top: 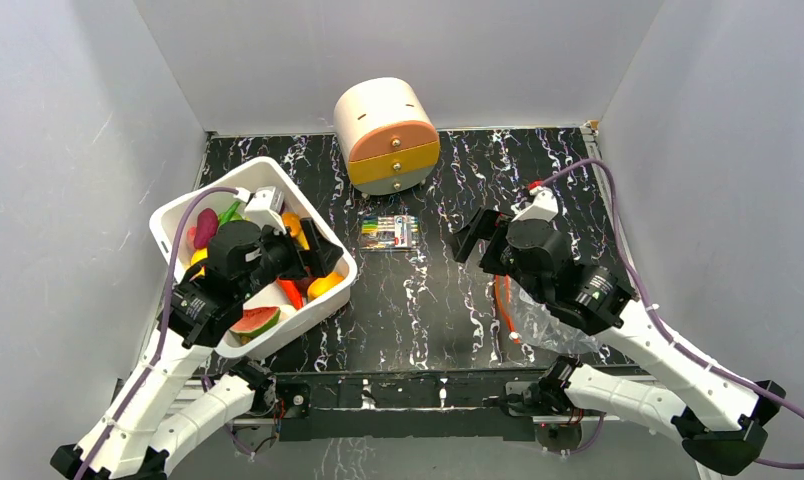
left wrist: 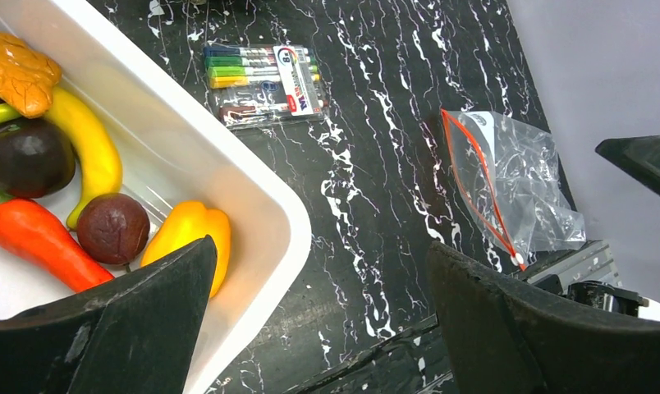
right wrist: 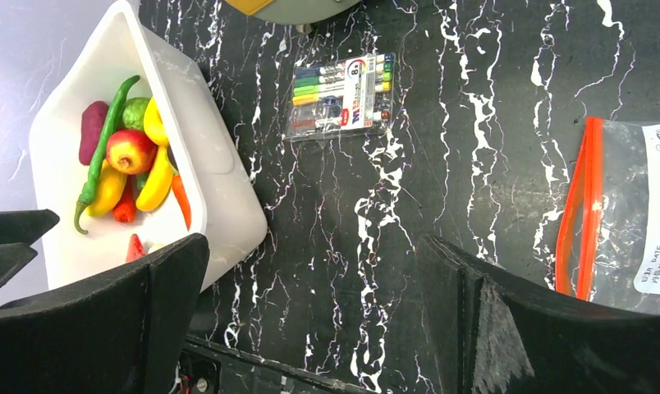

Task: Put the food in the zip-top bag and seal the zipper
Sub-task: Pick up the zipper food storage bag at the center of the board, then open the zipper of the food storage bag.

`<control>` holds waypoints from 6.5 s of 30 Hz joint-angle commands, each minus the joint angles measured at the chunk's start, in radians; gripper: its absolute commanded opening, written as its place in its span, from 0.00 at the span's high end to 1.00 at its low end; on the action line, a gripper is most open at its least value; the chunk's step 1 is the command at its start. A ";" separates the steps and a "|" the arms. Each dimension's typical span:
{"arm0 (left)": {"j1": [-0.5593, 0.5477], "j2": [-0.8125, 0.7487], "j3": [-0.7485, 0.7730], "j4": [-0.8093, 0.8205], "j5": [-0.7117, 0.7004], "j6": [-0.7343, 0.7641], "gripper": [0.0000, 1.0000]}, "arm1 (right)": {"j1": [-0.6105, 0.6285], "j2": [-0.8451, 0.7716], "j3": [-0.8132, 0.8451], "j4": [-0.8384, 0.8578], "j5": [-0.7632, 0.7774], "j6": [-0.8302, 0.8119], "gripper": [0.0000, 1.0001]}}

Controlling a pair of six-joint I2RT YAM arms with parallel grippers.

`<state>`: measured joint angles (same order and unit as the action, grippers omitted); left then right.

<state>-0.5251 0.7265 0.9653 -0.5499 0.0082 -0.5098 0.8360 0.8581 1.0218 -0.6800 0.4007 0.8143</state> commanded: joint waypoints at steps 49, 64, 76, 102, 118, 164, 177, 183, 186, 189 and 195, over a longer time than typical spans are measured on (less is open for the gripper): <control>0.007 -0.109 -0.091 -0.035 -0.058 0.085 0.02 | -0.128 0.616 -0.045 -0.389 0.393 0.117 0.64; 0.008 -0.110 -0.078 -0.093 -0.092 0.077 0.02 | -0.178 0.672 -0.059 -0.331 0.356 0.052 0.69; 0.007 -0.105 -0.089 -0.070 -0.030 0.052 0.02 | -0.183 0.608 0.037 -0.328 0.295 -0.026 1.00; 0.008 0.198 -0.082 0.282 0.361 -0.159 0.25 | -0.021 0.208 -0.035 0.261 -0.428 0.159 1.00; -0.014 0.363 -0.098 0.399 0.461 -0.238 0.24 | 0.042 0.255 -0.066 0.331 -0.394 0.166 1.00; -0.042 0.398 -0.092 0.488 0.521 -0.259 0.22 | 0.047 0.185 -0.064 0.288 -0.333 0.142 1.00; -0.072 0.454 -0.047 0.350 0.323 -0.187 0.88 | 0.047 0.203 -0.013 0.146 -0.198 0.090 1.00; -0.072 0.401 -0.009 0.194 0.165 -0.134 1.00 | 0.048 0.144 0.112 -0.208 0.132 0.064 1.00; -0.073 0.410 -0.015 0.196 0.187 -0.136 1.00 | 0.048 0.105 0.121 -0.211 0.138 0.070 1.00; -0.073 0.411 -0.022 0.224 0.224 -0.149 1.00 | 0.048 0.085 0.083 -0.122 0.054 0.050 1.00; -0.073 0.367 -0.003 0.231 0.236 -0.135 0.62 | 0.048 0.090 0.040 -0.004 -0.079 0.048 1.00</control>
<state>-0.6041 1.1481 0.9249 -0.2951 0.2497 -0.6655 0.8852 0.9520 1.0767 -0.7803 0.3710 0.8791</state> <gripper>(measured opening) 0.210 0.010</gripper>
